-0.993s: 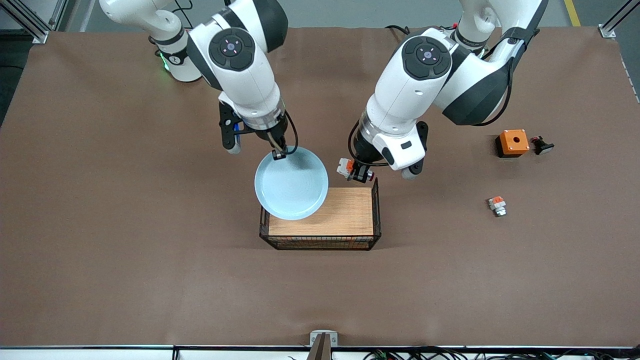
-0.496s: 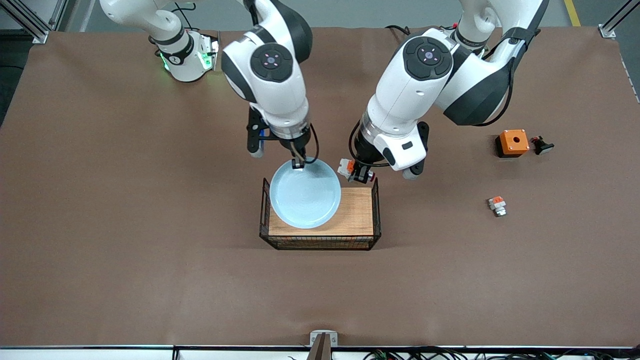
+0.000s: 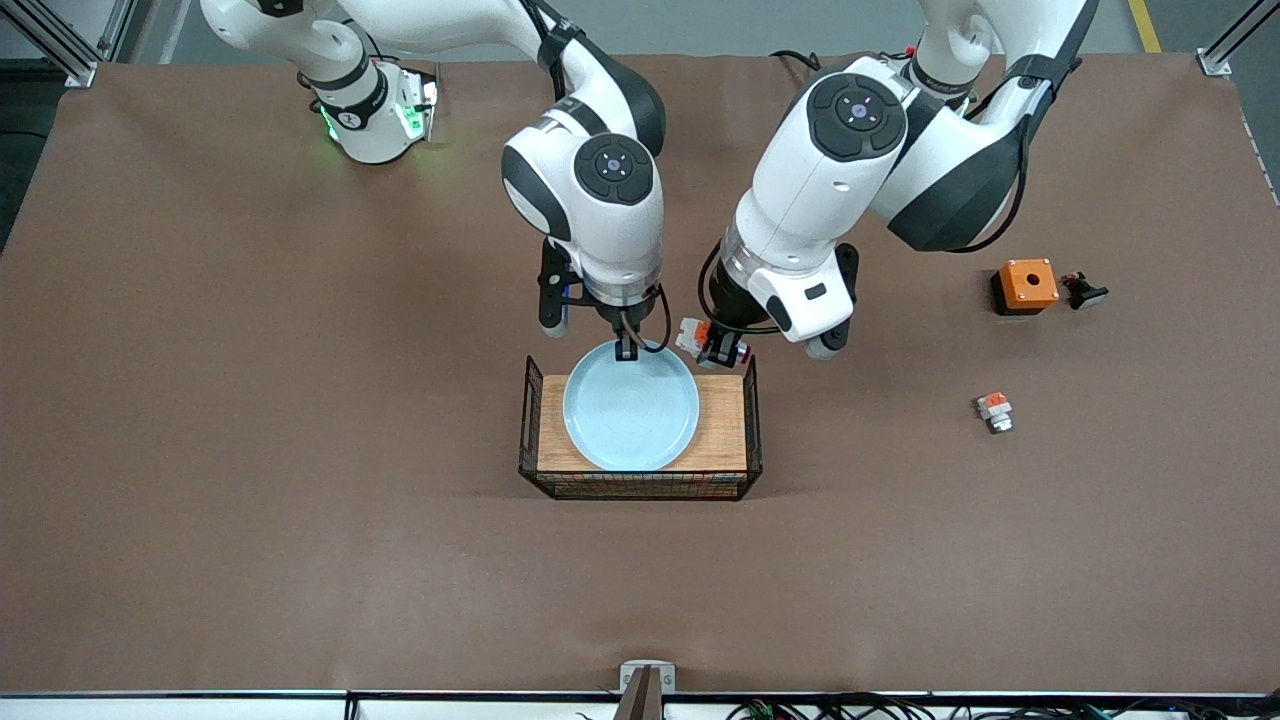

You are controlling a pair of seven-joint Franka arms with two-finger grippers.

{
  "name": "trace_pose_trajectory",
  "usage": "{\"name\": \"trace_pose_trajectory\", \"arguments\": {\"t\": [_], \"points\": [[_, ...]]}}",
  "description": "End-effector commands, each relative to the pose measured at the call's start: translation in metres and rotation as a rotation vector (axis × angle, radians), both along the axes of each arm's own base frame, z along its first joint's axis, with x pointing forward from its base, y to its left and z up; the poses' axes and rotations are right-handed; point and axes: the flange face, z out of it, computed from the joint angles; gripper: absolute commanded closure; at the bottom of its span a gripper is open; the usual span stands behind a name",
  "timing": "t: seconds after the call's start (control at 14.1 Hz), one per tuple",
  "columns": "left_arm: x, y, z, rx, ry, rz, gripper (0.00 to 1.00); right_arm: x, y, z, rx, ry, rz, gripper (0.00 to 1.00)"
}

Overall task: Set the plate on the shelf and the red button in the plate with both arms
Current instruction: 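Lower the blue plate into the wire basket with the right gripper, then release the plate and withdraw the right gripper while the left gripper moves over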

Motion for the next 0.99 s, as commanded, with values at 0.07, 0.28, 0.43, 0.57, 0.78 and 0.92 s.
{"name": "trace_pose_trajectory", "arguments": {"t": [0.07,0.28,0.43,0.57,0.78,0.92], "points": [[0.004,-0.001,0.004,0.007,-0.019,0.016,0.69,0.003,0.005,0.006,-0.010,-0.031,-0.016,0.99],[0.005,0.000,0.005,0.006,-0.020,0.016,0.69,0.004,0.006,0.001,-0.011,-0.034,-0.014,0.96],[0.005,0.001,0.005,0.007,-0.020,0.016,0.69,0.002,0.009,-0.002,-0.013,-0.034,-0.007,0.90],[0.006,0.002,0.005,0.007,-0.020,0.018,0.69,0.002,0.009,-0.004,-0.014,-0.033,-0.007,0.68],[0.005,0.001,0.006,0.008,-0.024,0.011,0.69,0.001,0.011,-0.003,-0.014,-0.035,-0.005,0.00],[0.012,0.011,0.022,-0.004,-0.053,0.029,0.70,0.002,0.010,0.000,-0.011,-0.038,-0.007,0.00]]}}
